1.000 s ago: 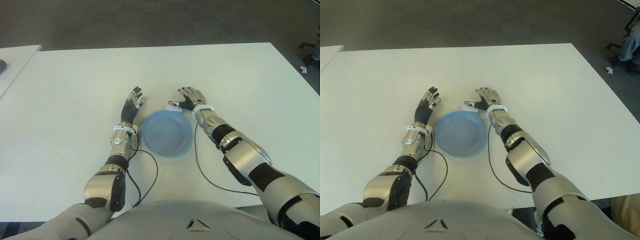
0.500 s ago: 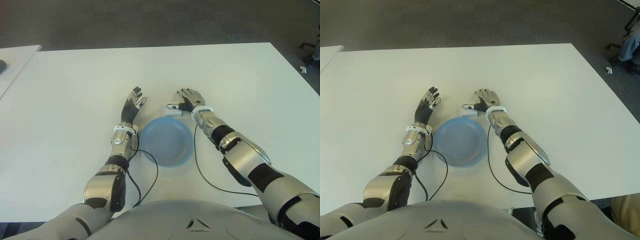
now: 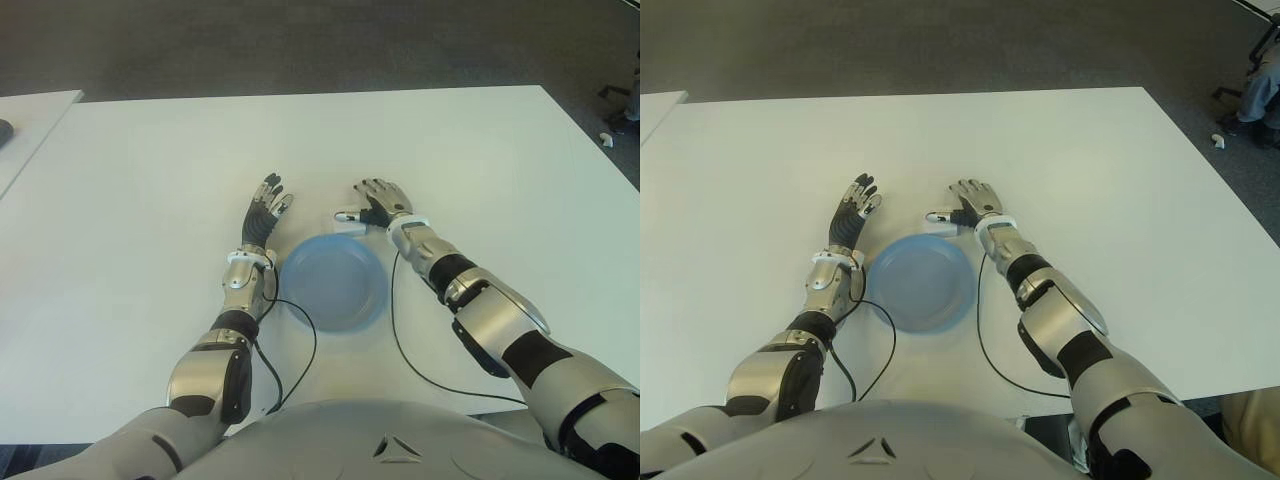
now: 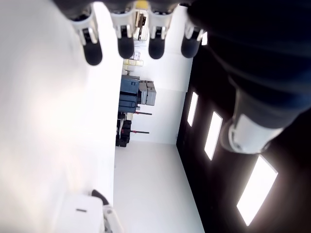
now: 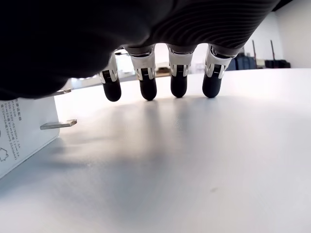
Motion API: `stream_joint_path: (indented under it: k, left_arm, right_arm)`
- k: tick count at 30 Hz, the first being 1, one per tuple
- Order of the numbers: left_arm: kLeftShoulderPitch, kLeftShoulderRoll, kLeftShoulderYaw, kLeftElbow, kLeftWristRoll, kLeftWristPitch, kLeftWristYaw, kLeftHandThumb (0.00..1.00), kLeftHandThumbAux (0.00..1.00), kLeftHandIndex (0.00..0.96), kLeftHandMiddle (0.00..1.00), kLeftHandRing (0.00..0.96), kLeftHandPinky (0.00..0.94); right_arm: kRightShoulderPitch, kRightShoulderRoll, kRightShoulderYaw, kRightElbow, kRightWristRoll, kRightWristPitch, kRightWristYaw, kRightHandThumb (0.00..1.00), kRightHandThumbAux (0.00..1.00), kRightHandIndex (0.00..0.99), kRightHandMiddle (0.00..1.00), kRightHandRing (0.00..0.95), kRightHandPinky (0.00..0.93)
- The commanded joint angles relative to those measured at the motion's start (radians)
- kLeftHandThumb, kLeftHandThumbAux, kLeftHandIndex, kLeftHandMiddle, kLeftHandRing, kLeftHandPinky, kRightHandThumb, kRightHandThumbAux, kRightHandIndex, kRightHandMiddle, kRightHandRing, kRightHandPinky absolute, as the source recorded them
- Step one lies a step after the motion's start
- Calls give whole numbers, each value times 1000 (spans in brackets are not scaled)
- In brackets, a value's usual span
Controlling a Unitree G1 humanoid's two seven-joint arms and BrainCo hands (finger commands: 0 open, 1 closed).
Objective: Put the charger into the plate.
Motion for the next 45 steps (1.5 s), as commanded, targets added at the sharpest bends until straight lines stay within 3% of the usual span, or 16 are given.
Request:
stream_joint_path:
  k: [1, 11, 31, 45]
  left_arm:
    - [157, -39, 1, 102, 3, 102, 6, 140, 634, 0, 0, 51, 141]
    - [154, -34, 7, 102, -4, 109, -9, 160, 626, 0, 0, 43, 121]
    - [154, -21, 1, 101, 10, 108, 9, 156, 618, 0, 2, 45, 126]
    - [149, -16, 13, 104, -6, 116, -19, 153, 605, 0, 6, 46, 130]
  right_arm:
    - [89, -14, 27, 50, -15, -15, 34, 309, 99, 0, 0, 0, 0]
    - [110, -42, 23, 67, -11, -32, 3, 297, 104, 0, 0, 0, 0]
    - [191, -199, -53, 13, 46, -57, -95, 312, 143, 0, 0, 0, 0]
    - [235, -254, -100, -36, 81, -72, -122, 352, 161, 0, 0, 0, 0]
